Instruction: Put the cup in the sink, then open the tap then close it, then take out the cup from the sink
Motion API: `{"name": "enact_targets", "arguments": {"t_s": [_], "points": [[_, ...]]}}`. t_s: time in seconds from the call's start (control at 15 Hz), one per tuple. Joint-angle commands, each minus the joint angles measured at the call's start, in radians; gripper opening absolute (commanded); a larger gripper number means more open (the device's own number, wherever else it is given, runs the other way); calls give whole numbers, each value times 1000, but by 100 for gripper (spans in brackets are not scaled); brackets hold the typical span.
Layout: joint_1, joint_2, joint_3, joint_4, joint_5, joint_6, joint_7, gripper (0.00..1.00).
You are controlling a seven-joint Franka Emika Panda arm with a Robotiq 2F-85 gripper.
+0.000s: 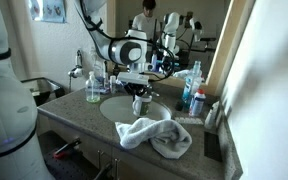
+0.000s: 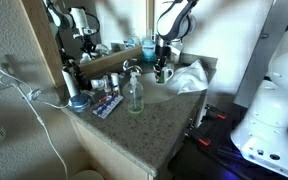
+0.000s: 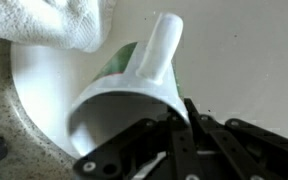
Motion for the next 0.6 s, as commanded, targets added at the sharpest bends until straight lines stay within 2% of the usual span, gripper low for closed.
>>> {"name": "enact_targets", "arguments": {"t_s": [0.0, 0.13, 0.53], "points": [[30, 17, -16, -42, -28, 126, 20, 5], [38, 63, -11, -34, -33, 190, 10, 5], [47, 216, 24, 42, -31, 280, -11, 5]]}}
